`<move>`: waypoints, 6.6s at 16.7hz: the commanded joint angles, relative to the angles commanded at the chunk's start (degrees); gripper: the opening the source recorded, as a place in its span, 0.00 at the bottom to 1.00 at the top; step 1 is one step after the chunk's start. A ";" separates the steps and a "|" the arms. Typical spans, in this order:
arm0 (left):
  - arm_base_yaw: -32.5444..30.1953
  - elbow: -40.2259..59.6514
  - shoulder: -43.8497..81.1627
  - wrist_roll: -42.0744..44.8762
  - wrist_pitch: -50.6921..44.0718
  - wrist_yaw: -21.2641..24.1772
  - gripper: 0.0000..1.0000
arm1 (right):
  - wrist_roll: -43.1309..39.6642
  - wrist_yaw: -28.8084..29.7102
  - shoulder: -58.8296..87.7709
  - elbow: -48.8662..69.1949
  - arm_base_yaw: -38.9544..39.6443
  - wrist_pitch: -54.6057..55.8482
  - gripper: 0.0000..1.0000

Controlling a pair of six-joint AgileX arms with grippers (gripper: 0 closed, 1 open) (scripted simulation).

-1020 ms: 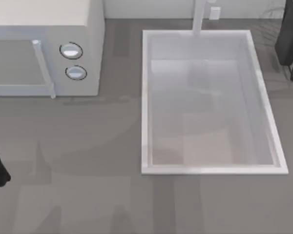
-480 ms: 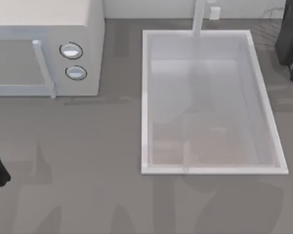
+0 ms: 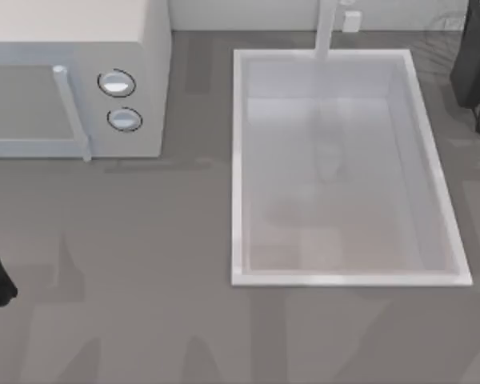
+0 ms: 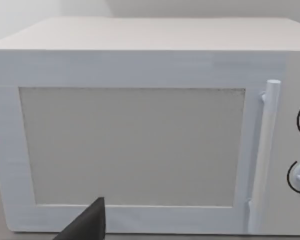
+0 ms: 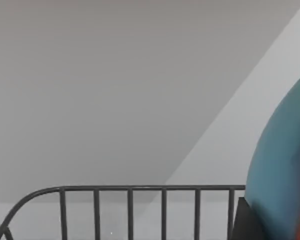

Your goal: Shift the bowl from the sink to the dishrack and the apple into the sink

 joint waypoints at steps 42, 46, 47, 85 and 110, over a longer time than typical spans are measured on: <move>0.00 0.00 0.00 0.00 0.00 0.00 1.00 | -2.43 8.84 -57.59 -28.97 9.67 -24.56 1.00; 0.00 0.00 0.00 0.00 0.00 0.00 1.00 | -2.30 11.52 -79.85 -38.60 11.46 -32.03 1.00; 0.00 0.00 0.00 0.00 0.00 0.00 1.00 | -2.03 12.50 -84.72 -41.08 11.93 -33.89 1.00; 0.00 0.00 0.00 0.00 0.00 0.00 1.00 | -1.81 15.62 -99.32 -52.53 16.68 -49.94 1.00; 0.00 0.00 0.00 0.00 0.00 0.00 1.00 | -22.95 15.91 -0.34 19.39 -5.22 -110.00 1.00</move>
